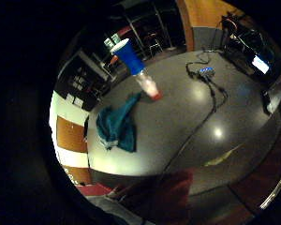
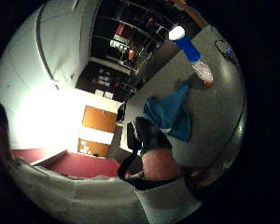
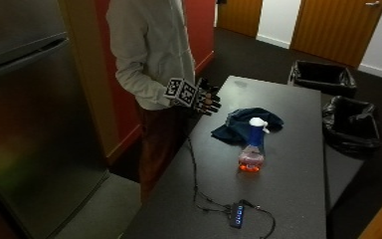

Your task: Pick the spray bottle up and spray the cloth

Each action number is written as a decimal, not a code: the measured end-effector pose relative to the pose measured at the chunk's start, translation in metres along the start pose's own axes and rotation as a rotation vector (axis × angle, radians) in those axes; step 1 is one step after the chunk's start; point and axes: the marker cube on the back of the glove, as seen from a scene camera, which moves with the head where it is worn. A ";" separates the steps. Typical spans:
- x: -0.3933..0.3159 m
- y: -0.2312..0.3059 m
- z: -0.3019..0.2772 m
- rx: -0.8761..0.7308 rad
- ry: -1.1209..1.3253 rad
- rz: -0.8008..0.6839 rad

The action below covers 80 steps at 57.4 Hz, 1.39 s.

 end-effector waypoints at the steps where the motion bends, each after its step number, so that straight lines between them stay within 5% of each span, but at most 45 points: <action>1: 0.000 0.000 0.001 0.009 -0.006 0.006; 80: 0.055 -0.121 0.128 0.068 -0.364 0.331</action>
